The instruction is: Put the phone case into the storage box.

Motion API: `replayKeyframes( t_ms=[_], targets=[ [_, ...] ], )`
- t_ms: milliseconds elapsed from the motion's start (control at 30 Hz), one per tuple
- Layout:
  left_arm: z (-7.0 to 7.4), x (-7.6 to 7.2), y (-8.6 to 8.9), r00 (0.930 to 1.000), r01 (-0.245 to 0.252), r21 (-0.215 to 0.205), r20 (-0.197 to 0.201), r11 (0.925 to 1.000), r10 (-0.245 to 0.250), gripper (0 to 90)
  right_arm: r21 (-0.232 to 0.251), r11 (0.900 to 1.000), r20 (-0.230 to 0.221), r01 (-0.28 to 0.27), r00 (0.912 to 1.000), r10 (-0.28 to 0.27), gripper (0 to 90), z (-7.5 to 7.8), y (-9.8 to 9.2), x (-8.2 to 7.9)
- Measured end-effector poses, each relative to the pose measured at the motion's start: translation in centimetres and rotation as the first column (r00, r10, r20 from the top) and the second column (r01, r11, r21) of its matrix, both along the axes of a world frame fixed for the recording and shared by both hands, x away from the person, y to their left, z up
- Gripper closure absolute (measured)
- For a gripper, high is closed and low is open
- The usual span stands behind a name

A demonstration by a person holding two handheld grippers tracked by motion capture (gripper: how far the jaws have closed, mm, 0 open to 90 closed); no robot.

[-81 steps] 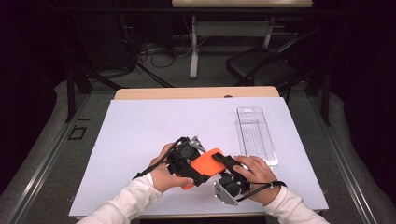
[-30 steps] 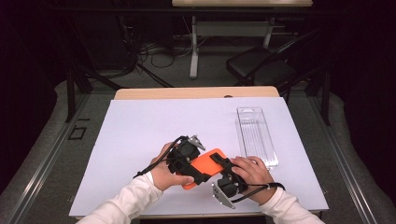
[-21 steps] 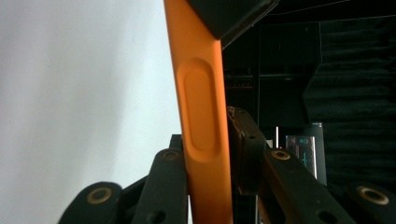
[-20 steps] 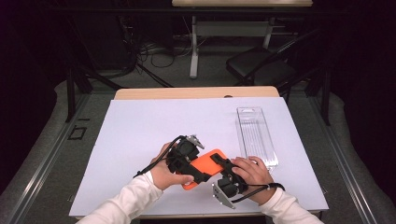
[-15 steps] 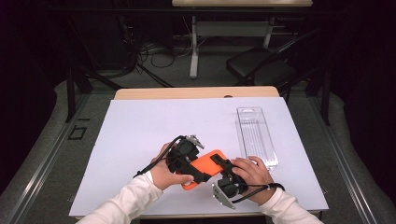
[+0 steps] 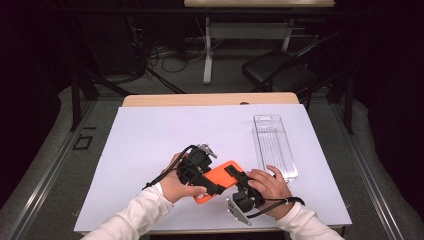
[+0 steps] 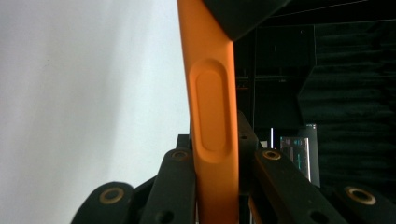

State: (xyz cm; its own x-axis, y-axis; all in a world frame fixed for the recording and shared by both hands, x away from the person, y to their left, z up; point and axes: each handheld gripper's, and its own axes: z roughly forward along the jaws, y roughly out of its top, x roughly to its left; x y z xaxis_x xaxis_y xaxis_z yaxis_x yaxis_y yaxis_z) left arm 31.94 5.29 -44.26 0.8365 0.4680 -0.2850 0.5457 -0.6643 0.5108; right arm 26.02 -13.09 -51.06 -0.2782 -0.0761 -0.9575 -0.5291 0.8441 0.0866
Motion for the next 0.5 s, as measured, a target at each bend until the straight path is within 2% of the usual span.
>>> replayKeyframes(
  t_ms=[167,200,500],
  targets=[
    [-0.02,0.04,0.07,1.0,-0.005,-0.005,-0.003,1.0,0.005,16.3,0.008,1.0,0.014,-0.004,0.9999,0.004,84.2,-0.13,-0.01,0.0],
    [0.0,0.08,0.09,0.9999,-0.005,-0.008,-0.009,1.0,0.005,16.3,0.008,1.0,0.028,-0.007,0.9996,0.007,84.8,-0.17,-0.06,-0.01],
    [-0.06,0.2,0.2,0.9993,-0.013,-0.024,-0.036,0.9996,0.012,16.2,0.009,1.0,0.049,-0.014,0.9987,0.014,85.8,-0.18,-0.13,-0.03]
  ],
)
